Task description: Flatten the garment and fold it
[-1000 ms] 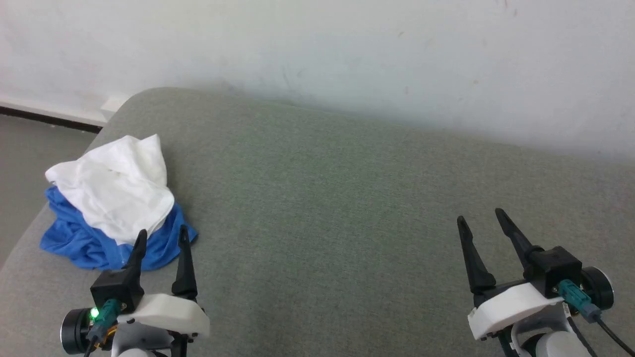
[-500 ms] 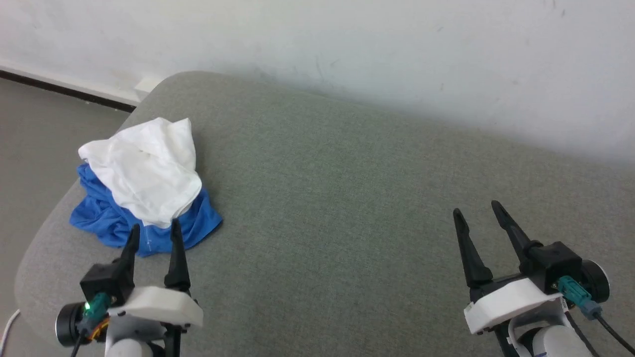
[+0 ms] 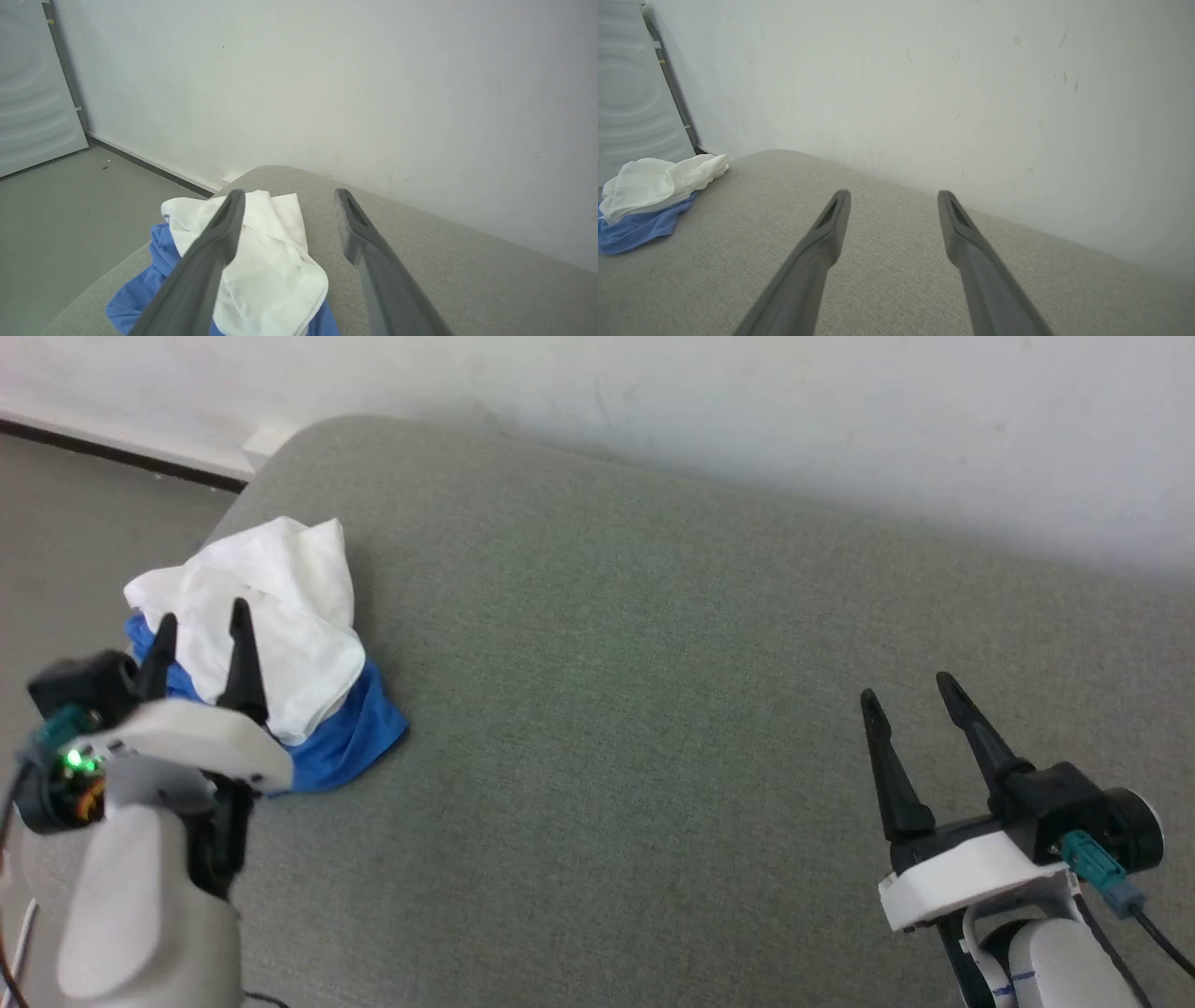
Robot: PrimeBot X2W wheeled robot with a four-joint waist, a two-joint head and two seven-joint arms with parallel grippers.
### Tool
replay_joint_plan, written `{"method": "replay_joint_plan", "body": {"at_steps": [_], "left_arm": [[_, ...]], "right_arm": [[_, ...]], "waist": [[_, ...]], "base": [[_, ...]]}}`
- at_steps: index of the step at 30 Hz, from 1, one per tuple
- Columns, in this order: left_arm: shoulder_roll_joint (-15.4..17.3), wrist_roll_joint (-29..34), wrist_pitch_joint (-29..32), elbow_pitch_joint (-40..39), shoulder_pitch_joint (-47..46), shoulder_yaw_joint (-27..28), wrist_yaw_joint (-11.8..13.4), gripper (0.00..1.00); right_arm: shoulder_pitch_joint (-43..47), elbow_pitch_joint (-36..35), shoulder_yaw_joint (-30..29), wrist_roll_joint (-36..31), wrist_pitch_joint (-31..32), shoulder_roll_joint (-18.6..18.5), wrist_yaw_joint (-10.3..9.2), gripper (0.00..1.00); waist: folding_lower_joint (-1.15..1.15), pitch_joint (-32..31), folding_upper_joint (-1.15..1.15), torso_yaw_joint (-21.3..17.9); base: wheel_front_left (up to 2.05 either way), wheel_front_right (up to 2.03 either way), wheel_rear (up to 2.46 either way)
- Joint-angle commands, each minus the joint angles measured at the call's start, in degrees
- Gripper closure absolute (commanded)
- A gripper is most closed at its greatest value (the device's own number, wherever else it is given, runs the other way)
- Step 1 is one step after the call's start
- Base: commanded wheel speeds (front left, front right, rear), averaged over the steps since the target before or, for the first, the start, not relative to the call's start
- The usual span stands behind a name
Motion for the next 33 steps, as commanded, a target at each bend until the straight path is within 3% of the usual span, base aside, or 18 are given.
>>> {"method": "replay_joint_plan", "body": {"at_steps": [1, 14, 26, 27, 28, 30, 33], "left_arm": [[1.3, -1.0, 0.9, 2.2, -2.5, 0.6, -0.7, 0.00], [10.5, -9.0, 15.9, 25.7, -21.7, 2.1, -2.4, 0.00], [14.5, -13.2, 31.2, 44.9, -25.7, 0.4, -3.4, 0.00], [14.7, -13.5, 32.6, 46.1, -25.8, 0.2, -3.4, 0.04], [14.8, -13.8, 34.1, 47.3, -26.0, 0.0, -3.5, 0.43], [15.3, -14.1, 35.5, 48.6, -26.3, -0.5, -3.6, 1.00], [15.7, -14.1, 35.2, 48.6, -26.4, -1.0, -3.6, 1.00]], "right_arm": [[-1.0, -0.4, 0.0, -0.5, 0.1, -0.1, 0.27, 0.00], [-4.2, -2.4, 1.8, -2.4, 2.2, -0.1, 0.31, 0.00], [-6.5, -2.3, 4.6, -1.5, 1.3, -0.1, 0.34, 0.00], [-6.7, -2.3, 4.8, -1.4, 0.9, -0.1, 0.35, 0.00], [-6.9, -2.3, 5.0, -1.0, 0.6, -0.1, 0.35, 0.00], [-7.0, -2.1, 5.2, -0.7, 0.3, -0.1, 0.35, 0.00], [-6.8, -1.6, 5.0, -0.5, 0.0, -0.1, 0.35, 0.00]], "waist": [[-0.01, 2.4, 0.00, -0.9], [-0.01, 12.1, 0.00, -3.9], [-0.01, 16.3, 0.00, -5.8], [-0.01, 16.4, 0.00, -5.9], [-0.01, 16.5, 0.00, -6.0], [-0.01, 16.5, 0.00, -6.0], [-0.01, 15.7, 0.00, -6.0]], "base": [[0.00, 0.00, 0.00], [0.00, 0.00, 0.00], [0.00, 0.00, 0.00], [0.00, 0.00, 0.00], [0.00, 0.00, 0.00], [0.00, 0.00, 0.00], [0.00, 0.00, 0.00]]}}
